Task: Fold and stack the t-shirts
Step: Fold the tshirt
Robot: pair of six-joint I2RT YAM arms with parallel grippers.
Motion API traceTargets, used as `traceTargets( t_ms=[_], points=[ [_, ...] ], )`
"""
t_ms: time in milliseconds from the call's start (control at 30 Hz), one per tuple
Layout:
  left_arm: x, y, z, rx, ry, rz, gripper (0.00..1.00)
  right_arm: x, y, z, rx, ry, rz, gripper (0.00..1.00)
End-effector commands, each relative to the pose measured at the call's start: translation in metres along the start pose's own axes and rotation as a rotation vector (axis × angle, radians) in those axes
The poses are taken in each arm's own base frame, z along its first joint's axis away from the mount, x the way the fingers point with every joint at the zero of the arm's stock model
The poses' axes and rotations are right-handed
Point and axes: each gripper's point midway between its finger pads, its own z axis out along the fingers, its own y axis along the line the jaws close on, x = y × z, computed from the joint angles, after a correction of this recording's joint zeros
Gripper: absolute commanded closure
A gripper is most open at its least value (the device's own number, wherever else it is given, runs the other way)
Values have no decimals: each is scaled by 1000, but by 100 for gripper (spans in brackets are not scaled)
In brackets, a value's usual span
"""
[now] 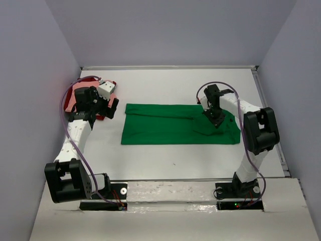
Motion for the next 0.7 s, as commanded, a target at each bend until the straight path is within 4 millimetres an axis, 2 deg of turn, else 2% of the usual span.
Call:
traceTargets(
  t_ms=[0,200,267,333,467,500,567,600,633,667],
  points=[
    [-9,1,-2,9,-35,19,1,6,-14,-19,55,-58,20,100],
    [-9,0,-2,16,-39,20,1,37,-5,-50,57,-77,33,100],
    [-7,-1,0,20,-33,16,1,39,-7,-60,74,-102,37,100],
    [-5,-1,2,22,-24,5,1,34,-14,-66,95,-134,54,100],
    [-3,-3,6,43,-15,-5,1,3,-41,-90,192,-302,158,100],
    [-3,-6,8,63,-18,-6,1,-9,-52,-100,232,-388,195,100],
    [3,-14,14,118,4,-22,1,-13,-64,-107,264,-442,245,100],
    [-2,-15,16,139,-2,-29,1,-13,-69,-107,268,-456,267,100],
    [9,-21,23,176,40,-57,1,-9,-76,-105,273,-459,291,100],
    [2,-22,25,210,27,-55,1,-11,-80,-104,276,-487,301,100]
  ],
)
